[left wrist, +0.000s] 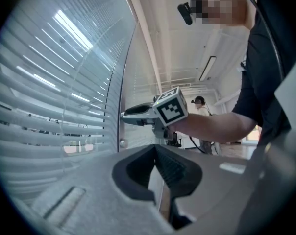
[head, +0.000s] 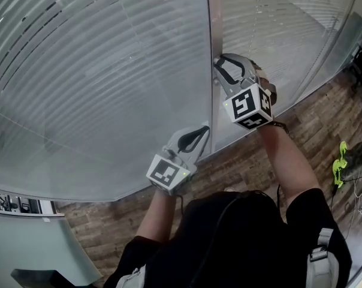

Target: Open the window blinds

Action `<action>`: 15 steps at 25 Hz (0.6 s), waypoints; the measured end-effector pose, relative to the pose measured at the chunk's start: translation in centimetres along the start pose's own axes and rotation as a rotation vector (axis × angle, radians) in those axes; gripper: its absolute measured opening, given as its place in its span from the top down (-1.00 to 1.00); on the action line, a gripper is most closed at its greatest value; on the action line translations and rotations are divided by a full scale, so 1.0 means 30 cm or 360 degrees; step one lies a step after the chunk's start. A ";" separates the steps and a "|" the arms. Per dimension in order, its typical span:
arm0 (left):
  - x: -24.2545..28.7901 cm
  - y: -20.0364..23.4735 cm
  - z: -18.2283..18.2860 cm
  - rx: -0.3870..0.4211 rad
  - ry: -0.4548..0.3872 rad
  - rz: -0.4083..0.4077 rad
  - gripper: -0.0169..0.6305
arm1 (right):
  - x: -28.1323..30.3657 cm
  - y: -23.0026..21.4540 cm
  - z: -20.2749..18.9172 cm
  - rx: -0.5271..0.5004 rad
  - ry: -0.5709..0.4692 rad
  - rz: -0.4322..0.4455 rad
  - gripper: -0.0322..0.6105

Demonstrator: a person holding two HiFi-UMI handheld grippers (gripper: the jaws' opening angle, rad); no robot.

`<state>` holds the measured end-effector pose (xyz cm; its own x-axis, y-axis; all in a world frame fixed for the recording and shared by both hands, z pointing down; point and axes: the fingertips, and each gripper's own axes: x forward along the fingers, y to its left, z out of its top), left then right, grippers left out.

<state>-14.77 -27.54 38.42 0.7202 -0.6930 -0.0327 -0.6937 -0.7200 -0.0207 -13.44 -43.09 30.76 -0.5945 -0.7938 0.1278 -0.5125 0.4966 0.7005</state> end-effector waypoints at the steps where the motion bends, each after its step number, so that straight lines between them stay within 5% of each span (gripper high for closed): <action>1: 0.001 -0.001 0.001 0.0002 -0.0002 -0.0002 0.93 | -0.001 -0.005 0.000 0.0065 -0.0009 -0.0005 0.50; 15: -0.003 0.001 0.006 0.0004 -0.0014 -0.0008 0.93 | 0.007 -0.022 -0.021 0.0744 -0.0144 0.0002 0.50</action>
<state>-14.87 -27.49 38.24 0.7235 -0.6891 -0.0414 -0.6901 -0.7233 -0.0232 -12.84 -43.81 30.78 -0.6362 -0.7698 0.0523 -0.7234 0.6187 0.3064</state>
